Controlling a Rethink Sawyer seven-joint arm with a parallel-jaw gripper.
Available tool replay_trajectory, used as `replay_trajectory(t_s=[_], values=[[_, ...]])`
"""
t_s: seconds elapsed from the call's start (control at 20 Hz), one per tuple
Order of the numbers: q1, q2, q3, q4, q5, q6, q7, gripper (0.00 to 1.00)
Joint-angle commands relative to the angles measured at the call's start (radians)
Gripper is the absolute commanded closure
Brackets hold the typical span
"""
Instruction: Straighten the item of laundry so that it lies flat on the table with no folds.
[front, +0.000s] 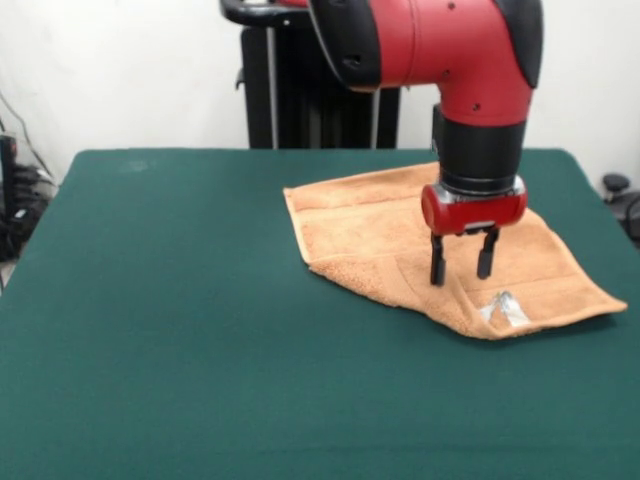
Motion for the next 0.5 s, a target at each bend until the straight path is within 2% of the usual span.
replay_trajectory(t_s=[0.05, 0.5], values=[[0.009, 0.076, 0.026, -0.015, -0.041, -0.060, 0.079, 0.00], [0.027, 0.096, 0.010, -0.043, -0.029, -0.067, 0.092, 0.00]])
